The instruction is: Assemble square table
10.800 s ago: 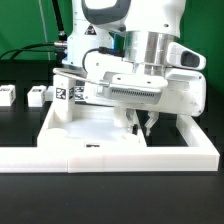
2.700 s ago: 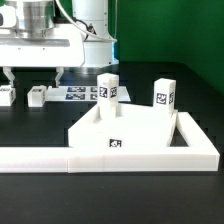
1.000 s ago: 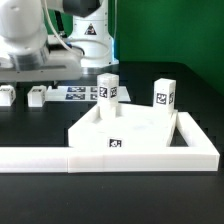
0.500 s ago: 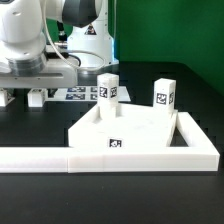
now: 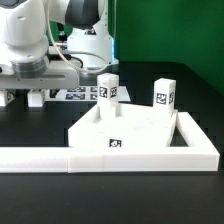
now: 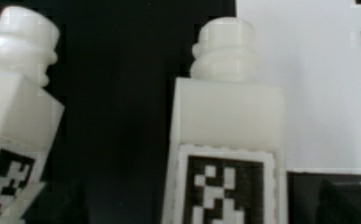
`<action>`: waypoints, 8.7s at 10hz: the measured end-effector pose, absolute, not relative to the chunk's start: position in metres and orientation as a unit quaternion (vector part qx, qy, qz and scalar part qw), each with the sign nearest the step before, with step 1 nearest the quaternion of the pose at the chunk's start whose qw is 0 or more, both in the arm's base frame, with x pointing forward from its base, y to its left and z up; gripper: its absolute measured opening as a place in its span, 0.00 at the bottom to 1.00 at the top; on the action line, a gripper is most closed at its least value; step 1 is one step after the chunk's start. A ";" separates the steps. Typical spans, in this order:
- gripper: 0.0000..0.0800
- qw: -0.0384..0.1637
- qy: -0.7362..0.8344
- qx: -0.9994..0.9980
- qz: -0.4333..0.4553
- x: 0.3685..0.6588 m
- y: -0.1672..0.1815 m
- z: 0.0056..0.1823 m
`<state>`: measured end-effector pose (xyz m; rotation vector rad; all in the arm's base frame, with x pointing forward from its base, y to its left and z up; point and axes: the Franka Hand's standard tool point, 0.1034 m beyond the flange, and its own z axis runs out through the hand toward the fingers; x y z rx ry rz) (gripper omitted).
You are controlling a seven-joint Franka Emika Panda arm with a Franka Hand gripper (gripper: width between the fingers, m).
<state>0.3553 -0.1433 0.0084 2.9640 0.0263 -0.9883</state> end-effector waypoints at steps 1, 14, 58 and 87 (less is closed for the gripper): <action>0.81 0.006 0.011 0.947 -0.322 0.356 -0.143 0.011; 0.36 -0.035 0.032 0.921 -0.387 0.368 -0.129 0.013; 0.36 0.007 -0.026 0.969 0.245 0.601 0.007 0.106; 0.36 0.007 0.011 0.955 0.297 0.609 0.074 0.082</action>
Offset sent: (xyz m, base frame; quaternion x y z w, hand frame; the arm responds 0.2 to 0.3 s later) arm 0.0096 0.0008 0.0094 -0.0056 -0.2004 0.0036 0.9797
